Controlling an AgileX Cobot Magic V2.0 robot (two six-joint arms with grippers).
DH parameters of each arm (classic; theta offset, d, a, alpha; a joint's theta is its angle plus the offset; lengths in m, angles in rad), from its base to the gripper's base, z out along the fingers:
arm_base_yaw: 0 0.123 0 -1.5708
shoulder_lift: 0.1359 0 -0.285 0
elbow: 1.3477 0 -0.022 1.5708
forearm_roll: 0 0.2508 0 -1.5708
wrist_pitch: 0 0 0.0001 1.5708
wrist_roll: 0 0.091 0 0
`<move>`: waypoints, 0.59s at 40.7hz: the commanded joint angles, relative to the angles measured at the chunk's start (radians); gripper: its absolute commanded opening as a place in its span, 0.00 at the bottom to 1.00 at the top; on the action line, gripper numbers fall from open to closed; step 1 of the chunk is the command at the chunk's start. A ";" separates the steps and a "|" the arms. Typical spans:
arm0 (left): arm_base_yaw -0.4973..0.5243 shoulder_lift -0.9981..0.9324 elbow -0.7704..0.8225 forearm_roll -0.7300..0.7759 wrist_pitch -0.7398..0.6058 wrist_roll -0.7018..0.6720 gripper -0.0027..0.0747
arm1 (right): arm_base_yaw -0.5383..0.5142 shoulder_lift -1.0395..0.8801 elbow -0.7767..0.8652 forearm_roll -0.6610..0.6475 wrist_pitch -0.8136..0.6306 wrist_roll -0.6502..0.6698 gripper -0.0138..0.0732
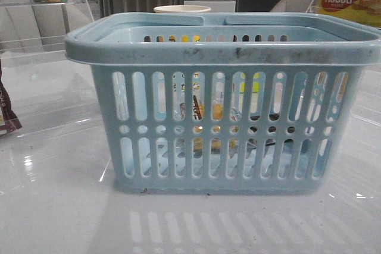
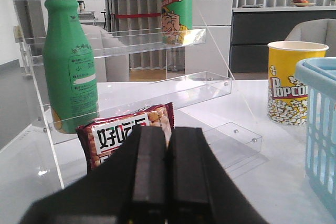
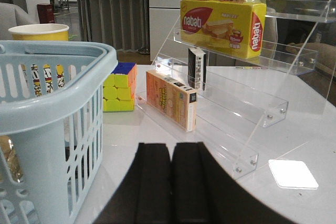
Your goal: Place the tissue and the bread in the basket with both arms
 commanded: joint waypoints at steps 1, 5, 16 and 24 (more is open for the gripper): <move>-0.006 -0.017 0.006 -0.008 -0.086 -0.008 0.15 | -0.006 -0.019 -0.006 -0.012 -0.096 0.008 0.19; -0.006 -0.017 0.006 -0.008 -0.086 -0.008 0.15 | -0.006 -0.019 -0.006 -0.012 -0.083 0.008 0.19; -0.006 -0.017 0.006 -0.008 -0.086 -0.008 0.15 | -0.006 -0.019 -0.006 -0.012 -0.078 0.008 0.19; -0.006 -0.017 0.006 -0.008 -0.086 -0.008 0.15 | -0.006 -0.019 -0.006 -0.012 -0.078 0.008 0.19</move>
